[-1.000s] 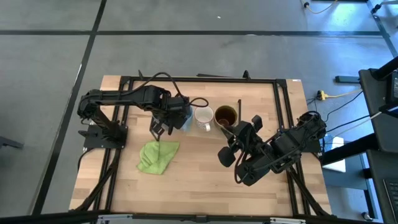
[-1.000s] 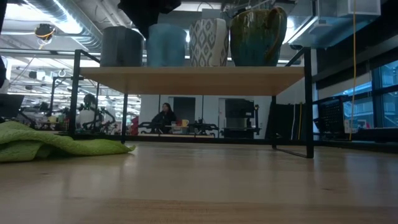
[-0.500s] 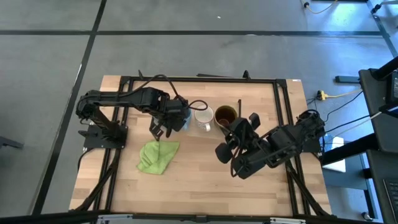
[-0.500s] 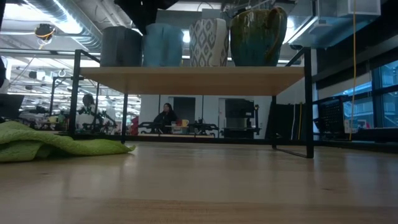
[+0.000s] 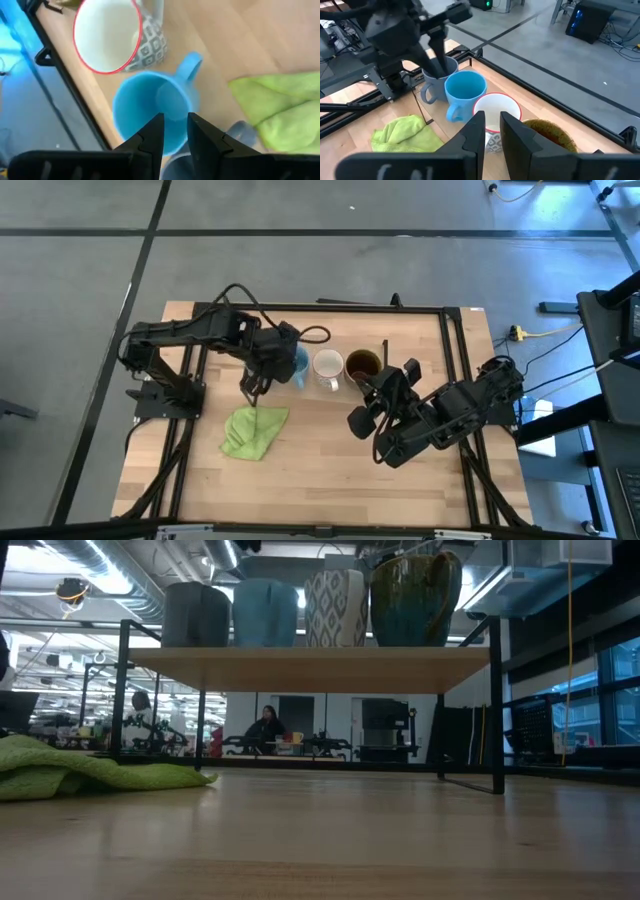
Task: Stack small to large cups/mugs on shelf
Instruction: Return to Home Position
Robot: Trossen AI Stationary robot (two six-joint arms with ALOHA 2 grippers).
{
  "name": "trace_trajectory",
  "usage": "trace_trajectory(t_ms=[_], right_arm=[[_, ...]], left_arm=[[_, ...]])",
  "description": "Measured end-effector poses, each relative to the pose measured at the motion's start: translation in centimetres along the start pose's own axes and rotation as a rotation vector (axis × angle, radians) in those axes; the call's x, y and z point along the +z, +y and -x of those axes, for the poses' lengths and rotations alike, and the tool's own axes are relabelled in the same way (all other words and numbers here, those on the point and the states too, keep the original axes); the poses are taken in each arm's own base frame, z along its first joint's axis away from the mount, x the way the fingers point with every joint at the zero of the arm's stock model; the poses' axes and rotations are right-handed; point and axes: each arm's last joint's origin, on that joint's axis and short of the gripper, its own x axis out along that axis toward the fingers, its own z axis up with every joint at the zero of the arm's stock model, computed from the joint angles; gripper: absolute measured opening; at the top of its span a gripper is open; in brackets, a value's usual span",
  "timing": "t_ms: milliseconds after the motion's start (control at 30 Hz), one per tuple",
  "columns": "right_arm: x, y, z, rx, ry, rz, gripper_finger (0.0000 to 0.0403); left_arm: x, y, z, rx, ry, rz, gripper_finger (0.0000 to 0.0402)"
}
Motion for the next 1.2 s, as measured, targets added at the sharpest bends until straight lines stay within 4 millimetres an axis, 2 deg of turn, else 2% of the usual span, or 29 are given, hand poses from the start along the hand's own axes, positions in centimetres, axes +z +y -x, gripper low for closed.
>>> trace_trajectory(t_ms=[200,300,467,567,700,800,900,967,1033,1100,1200], right_arm=[[0.1,-0.2,0.2,-0.002,-0.014,0.014,0.0061],[1.1,-1.0,0.8,-0.009,-0.070,0.007,0.0061],[3.9,-3.5,2.9,0.005,-0.198,-0.022,0.0061],[5.5,-4.8,4.7,0.057,-0.248,0.024,0.0061],[8.0,-7.5,8.0,0.152,-0.327,0.057,0.0061],[8.7,-9.9,10.2,0.266,-0.325,-0.021,0.0061],[8.9,-11.4,11.3,0.429,-0.253,-0.143,0.0061],[9.0,-11.9,11.6,0.440,-0.259,-0.112,0.0061],[8.9,-12.1,11.7,0.451,-0.262,-0.010,0.0061],[8.6,-12.5,11.8,0.510,-0.227,0.081,0.0061],[8.5,-13.3,12.5,0.683,-0.136,0.041,0.0061]], left_arm=[[0.3,-1.6,0.6,-0.066,0.027,0.089,0.0079],[1.2,-3.0,1.3,-0.075,-0.006,0.148,0.0079],[3.2,-5.4,3.7,-0.052,-0.216,0.228,0.0076],[3.7,-6.5,6.4,-0.019,-0.408,0.282,0.0077],[1.9,-7.2,11.7,-0.020,-0.638,0.395,0.0074],[-0.5,-7.5,15.4,-0.068,-0.766,0.512,0.0074],[-3.3,-7.6,18.2,-0.111,-0.871,0.653,0.0074],[-5.1,-7.8,19.4,-0.142,-0.917,0.775,0.0073],[-5.8,-8.0,20.0,-0.146,-0.959,0.839,0.0074],[-6.0,-8.5,20.4,-0.187,-0.987,0.800,0.0075],[-6.2,-9.1,20.7,-0.272,-1.000,0.764,0.0077]])
